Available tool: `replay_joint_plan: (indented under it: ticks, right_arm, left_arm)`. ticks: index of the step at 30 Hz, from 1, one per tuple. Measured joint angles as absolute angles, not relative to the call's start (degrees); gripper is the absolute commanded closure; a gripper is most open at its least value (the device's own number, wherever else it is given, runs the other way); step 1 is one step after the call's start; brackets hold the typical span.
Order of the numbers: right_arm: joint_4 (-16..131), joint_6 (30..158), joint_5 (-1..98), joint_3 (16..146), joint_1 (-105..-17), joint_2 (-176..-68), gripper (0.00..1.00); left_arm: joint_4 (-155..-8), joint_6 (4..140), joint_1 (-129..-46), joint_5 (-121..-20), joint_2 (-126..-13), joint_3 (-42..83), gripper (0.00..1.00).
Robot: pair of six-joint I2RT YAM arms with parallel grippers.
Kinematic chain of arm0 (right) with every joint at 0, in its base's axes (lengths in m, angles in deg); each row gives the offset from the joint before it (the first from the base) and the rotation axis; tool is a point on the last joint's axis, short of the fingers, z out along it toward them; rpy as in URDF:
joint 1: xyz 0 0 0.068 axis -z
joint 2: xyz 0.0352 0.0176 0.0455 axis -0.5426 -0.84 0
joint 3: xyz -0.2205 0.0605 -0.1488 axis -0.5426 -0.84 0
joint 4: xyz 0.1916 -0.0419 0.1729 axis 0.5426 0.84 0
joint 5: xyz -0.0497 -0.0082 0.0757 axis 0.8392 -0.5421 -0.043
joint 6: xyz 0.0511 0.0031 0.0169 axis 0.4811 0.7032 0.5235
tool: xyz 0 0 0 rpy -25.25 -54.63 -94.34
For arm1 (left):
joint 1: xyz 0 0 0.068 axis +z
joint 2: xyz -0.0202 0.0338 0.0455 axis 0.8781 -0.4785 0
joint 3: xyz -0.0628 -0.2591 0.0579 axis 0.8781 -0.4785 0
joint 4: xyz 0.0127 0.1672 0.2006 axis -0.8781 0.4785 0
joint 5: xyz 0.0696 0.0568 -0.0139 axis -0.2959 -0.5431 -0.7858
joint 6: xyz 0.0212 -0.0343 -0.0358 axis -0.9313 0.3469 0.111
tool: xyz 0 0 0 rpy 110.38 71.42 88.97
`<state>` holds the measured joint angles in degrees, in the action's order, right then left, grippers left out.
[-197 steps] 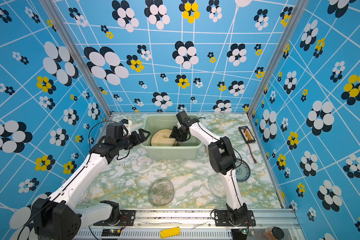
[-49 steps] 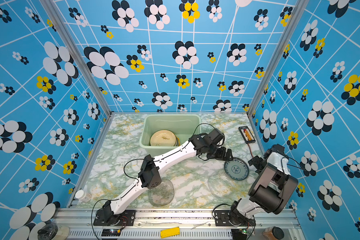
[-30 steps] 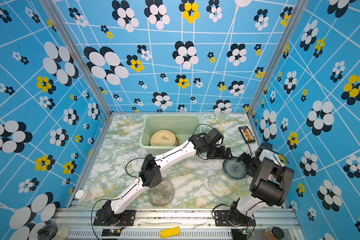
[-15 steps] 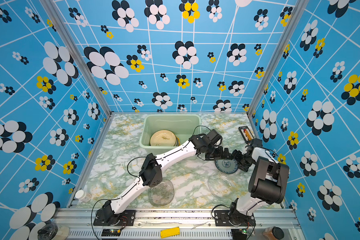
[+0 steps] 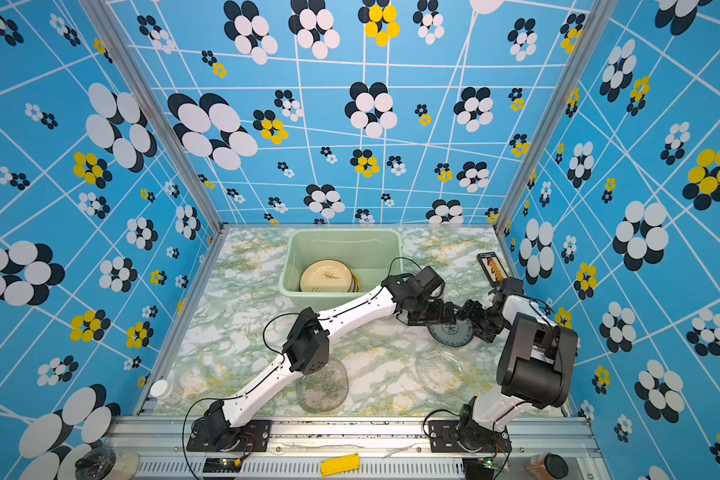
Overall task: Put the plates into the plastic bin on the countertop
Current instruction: 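Tilt the floral plate upright with the right gripper while the left gripper braces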
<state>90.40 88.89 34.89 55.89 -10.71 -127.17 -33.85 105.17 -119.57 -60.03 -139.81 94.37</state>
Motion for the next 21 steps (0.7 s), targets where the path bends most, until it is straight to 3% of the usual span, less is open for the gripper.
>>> replay_joint_plan:
  ticks: [16,21]
  right_arm:
    - [87.5,90.5,28.1,55.0,-10.7,-127.2,0.4]
    - [87.3,91.0,27.4,55.0,-10.7,-127.2,0.54]
  left_arm:
    - [-34.7,105.2,-119.7,-60.0,-139.8,91.7,0.01]
    - [-34.9,105.2,-119.7,-60.0,-139.8,91.6,0.01]
